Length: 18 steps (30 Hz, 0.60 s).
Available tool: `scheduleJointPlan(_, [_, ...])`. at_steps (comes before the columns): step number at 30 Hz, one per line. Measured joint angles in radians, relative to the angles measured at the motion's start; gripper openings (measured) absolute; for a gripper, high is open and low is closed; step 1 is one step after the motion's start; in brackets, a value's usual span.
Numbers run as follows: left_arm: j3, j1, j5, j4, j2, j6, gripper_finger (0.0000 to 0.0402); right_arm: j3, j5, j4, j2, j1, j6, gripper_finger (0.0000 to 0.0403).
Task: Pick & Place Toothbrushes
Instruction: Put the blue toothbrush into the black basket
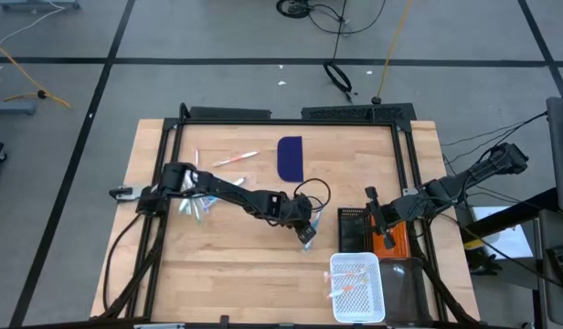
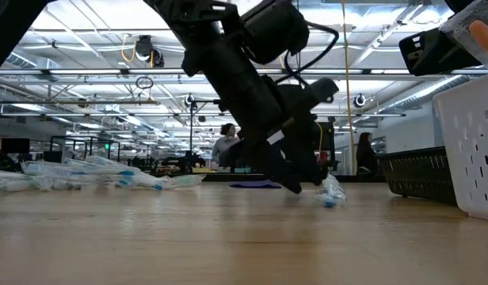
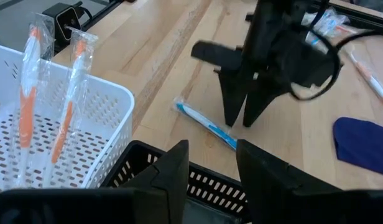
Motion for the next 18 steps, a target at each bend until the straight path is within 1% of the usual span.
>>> scheduleJointPlan(3, [0.005, 0.0, 0.043, 0.056, 0.02, -0.016, 0.0159, 0.0, 0.0, 0.002, 0.001, 0.0, 0.002, 0.0126])
scheduleJointPlan(5, [0.01, 0.0, 0.043, 0.084, 0.039, -0.016, 0.0159, 0.002, 0.0, 0.011, 0.004, 0.0, 0.002, 0.0126])
scheduleJointPlan(11, [0.011, 0.0, 0.051, 0.114, 0.043, -0.016, 0.0159, 0.002, 0.0, 0.01, 0.004, 0.0, 0.003, 0.0126])
scheduleJointPlan(18, [0.011, -0.005, 0.053, 0.115, 0.044, -0.038, 0.0158, 0.001, 0.0, 0.008, 0.004, 0.0, 0.003, 0.0126])
